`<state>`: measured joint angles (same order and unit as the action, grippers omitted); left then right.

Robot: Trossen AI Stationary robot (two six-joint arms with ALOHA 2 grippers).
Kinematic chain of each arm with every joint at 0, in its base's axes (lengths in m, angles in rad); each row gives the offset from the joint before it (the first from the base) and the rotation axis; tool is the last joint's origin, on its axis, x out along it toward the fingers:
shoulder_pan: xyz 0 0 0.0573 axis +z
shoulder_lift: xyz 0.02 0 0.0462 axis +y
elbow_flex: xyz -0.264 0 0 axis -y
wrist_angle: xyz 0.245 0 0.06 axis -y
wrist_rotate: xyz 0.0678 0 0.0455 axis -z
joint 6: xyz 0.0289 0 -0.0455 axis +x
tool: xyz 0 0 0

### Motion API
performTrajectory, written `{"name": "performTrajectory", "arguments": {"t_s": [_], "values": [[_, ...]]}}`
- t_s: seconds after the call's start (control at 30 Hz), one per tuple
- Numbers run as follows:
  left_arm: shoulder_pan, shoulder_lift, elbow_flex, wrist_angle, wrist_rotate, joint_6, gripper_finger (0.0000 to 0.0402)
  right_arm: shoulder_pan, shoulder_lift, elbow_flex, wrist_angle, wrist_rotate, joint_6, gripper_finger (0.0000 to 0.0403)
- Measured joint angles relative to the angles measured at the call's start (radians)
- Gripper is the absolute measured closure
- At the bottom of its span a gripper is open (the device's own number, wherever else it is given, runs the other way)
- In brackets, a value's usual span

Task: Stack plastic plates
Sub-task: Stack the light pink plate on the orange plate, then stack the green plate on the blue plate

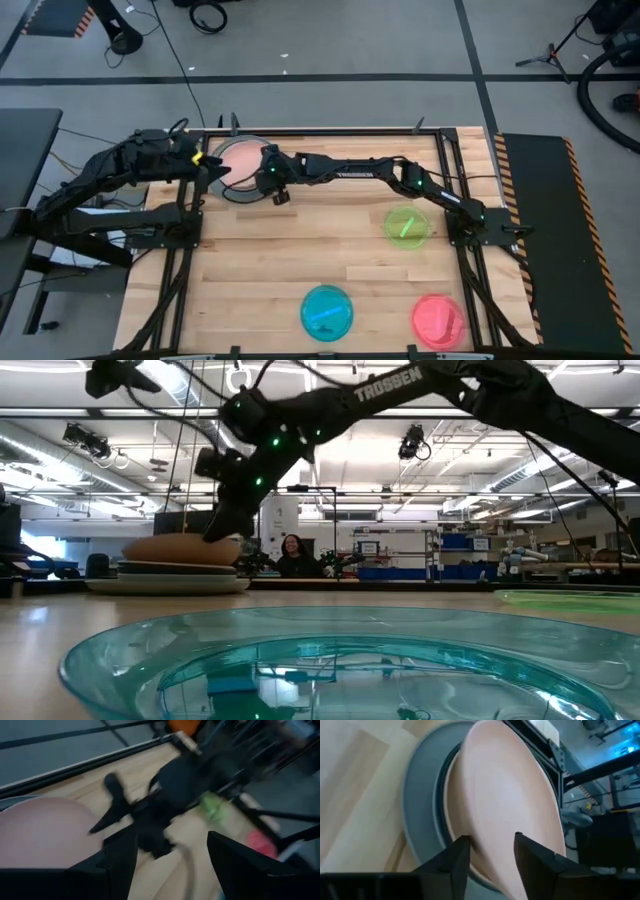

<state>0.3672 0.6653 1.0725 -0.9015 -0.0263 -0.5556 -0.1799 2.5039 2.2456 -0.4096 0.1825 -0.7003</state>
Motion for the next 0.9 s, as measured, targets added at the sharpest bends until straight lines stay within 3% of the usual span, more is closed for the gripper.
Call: {"name": "performTrajectory", "arguments": {"t_s": [0.43,0.53,0.77,0.9], "values": [[0.0,0.018,0.0,-0.166,-0.092,0.061,0.0156,-0.011,-0.187,0.001,-0.503,-0.052,0.425,0.0221],[0.0,0.03,0.0,-0.178,-0.129,0.074,0.0156,0.008,-0.232,0.001,-0.669,-0.031,0.645,0.0221],[0.0,0.088,0.0,-0.062,-0.147,0.138,0.0156,0.081,-0.303,0.001,-1.099,-0.003,1.379,0.0222],[0.0,0.136,0.0,0.041,-0.134,0.149,0.0157,0.136,-0.301,-0.025,-1.151,-0.036,1.564,0.0222]]}}
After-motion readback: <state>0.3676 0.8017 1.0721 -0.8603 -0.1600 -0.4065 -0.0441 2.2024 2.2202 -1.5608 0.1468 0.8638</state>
